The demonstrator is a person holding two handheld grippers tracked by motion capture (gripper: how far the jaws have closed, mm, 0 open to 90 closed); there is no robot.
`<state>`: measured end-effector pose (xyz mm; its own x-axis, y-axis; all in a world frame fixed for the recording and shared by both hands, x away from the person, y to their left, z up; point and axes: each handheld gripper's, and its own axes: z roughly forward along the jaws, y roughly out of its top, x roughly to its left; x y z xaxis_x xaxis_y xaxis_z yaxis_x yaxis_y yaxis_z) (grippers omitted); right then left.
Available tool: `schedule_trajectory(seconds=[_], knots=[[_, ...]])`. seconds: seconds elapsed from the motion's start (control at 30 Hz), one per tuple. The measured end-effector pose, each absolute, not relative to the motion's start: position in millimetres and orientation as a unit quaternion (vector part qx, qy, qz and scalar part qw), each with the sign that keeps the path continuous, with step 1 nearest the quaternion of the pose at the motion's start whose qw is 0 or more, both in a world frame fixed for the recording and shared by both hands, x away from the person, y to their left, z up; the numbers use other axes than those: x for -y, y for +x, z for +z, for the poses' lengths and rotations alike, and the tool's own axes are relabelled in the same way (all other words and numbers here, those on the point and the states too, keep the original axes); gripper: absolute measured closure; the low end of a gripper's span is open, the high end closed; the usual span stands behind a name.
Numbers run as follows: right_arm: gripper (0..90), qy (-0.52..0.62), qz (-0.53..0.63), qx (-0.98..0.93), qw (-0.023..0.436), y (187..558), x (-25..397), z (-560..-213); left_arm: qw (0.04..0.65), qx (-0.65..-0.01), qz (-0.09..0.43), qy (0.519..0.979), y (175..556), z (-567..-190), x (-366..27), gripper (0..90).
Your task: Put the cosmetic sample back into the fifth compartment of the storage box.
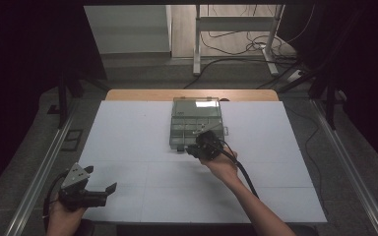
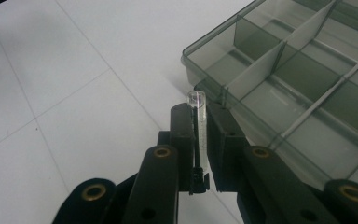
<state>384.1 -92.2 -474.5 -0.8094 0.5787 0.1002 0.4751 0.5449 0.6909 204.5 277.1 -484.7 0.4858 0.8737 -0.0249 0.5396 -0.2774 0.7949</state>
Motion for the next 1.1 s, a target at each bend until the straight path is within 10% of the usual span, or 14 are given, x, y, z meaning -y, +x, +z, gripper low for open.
schedule_trajectory(seconds=[1.1], knots=[[80.1,0.318,0.379,-0.865,0.083,426,59,-475,0.387,-0.458,0.213,0.772,205,-485,-277,0.6]])
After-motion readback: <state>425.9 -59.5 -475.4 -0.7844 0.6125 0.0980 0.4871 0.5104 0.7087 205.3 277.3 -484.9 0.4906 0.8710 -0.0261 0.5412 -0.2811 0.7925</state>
